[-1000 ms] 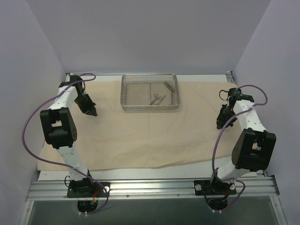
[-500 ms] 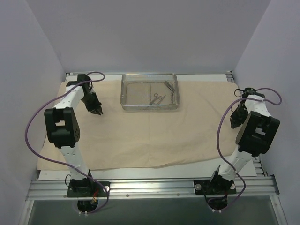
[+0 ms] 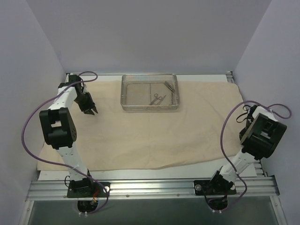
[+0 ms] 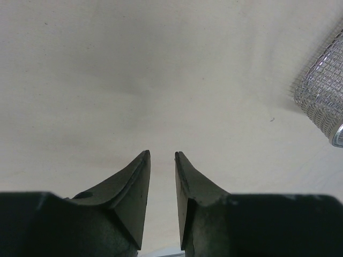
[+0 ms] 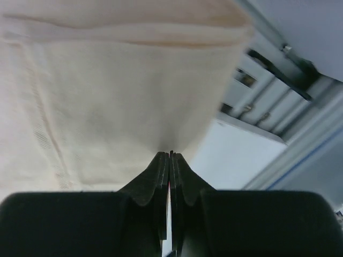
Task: Open and lay out the surgical kit
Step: Smooth out the surgical kit at the center of the board.
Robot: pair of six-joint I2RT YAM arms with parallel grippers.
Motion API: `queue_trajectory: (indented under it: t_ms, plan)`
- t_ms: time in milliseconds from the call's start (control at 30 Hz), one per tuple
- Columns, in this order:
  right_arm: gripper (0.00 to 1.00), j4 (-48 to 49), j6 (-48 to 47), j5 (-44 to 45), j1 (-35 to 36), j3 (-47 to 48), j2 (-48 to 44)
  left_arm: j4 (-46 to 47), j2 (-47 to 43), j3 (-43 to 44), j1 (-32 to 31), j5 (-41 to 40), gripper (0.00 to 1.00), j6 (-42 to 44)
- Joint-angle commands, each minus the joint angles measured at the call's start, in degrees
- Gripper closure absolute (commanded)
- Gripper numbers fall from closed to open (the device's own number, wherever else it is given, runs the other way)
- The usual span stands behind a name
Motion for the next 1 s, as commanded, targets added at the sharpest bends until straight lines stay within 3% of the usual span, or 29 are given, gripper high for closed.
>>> queue_trajectory:
  t_ms: [0, 100, 167, 200, 267, 400, 500, 533, 733, 900, 967]
  plan:
    - [1.0, -6.14, 4.12, 10.63, -1.42, -0.37, -10.72, 1.44, -2.42, 1.75, 0.81, 2.18, 0.65, 1.07]
    - [1.0, -10.97, 5.45, 12.15, -1.69, 3.22, -14.51, 2.06, -2.77, 1.66, 0.82, 2.27, 0.65, 0.72]
    - [1.0, -13.26, 4.49, 8.47, -1.42, 4.81, -15.4, 1.71, -2.69, 2.01, 0.9, 2.01, 0.64, 0.89]
    - [1.0, -13.0, 3.09, 0.88, -1.33, 5.78, -15.67, 1.53, -2.69, 2.1, 0.9, 1.74, 0.64, 0.89]
    - [0.77, -8.97, -1.31, -5.33, 0.59, 5.7, -15.15, 1.36, -2.95, 2.1, 1.08, 1.83, 0.64, 1.07]
    - [0.61, -8.61, 2.72, -0.78, 4.64, 7.89, -6.73, 0.13, -2.77, 3.33, 0.99, 2.18, 0.63, 1.24]
    - [0.39, -5.63, 5.71, -0.42, 5.96, 8.78, -4.42, 0.3, -3.56, 2.98, 0.9, 2.53, 0.62, 0.98]
    - [0.27, -3.53, 6.32, -0.51, 5.96, 8.52, -4.24, 0.56, -4.09, 2.63, 0.9, 2.53, 0.62, 0.72]
    - [0.24, -2.81, 8.44, 4.4, 6.05, 7.63, -0.73, 2.06, -5.94, -0.52, 0.64, 3.85, 0.6, 0.01]
    - [0.38, -3.07, 10.8, 10.11, 6.05, 5.79, 1.99, 3.11, -6.99, -3.08, 0.73, 4.46, 0.58, -0.16]
    - [0.4, -2.28, 11.08, 10.56, 6.05, 5.0, 2.7, 3.46, -6.73, -3.09, 0.73, 4.99, 0.58, -0.6]
